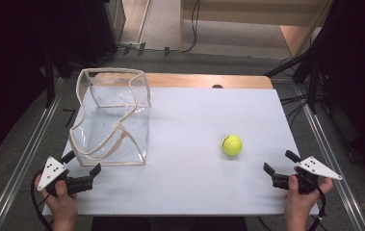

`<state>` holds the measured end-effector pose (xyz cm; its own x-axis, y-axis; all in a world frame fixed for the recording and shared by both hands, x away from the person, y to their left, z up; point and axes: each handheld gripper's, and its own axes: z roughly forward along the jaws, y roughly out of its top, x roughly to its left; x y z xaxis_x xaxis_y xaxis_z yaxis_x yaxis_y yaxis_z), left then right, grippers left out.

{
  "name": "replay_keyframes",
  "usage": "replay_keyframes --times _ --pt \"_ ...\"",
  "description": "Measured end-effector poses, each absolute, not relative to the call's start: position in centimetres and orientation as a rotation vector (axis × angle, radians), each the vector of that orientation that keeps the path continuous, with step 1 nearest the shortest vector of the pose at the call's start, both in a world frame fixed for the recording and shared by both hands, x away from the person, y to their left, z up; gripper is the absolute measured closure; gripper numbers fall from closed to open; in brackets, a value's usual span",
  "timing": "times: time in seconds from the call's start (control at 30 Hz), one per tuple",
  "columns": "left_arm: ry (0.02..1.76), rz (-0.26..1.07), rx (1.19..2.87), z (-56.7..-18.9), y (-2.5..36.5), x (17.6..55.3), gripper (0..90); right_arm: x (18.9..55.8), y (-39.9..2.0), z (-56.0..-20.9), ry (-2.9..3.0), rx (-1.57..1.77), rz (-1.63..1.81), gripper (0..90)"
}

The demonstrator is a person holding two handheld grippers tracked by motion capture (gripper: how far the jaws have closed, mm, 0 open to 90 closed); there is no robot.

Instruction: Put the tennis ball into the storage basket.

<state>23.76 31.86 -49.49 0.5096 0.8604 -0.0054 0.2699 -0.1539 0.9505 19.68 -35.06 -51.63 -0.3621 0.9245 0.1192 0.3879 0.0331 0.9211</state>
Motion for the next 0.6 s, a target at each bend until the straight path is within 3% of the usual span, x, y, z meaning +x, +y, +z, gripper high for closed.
replay_keyframes --times 0.6 --pt "0.965 0.709 1.717 -49.6 31.6 23.9 0.0 20.4 -32.8 -48.3 1.924 1.263 1.281 0.0"
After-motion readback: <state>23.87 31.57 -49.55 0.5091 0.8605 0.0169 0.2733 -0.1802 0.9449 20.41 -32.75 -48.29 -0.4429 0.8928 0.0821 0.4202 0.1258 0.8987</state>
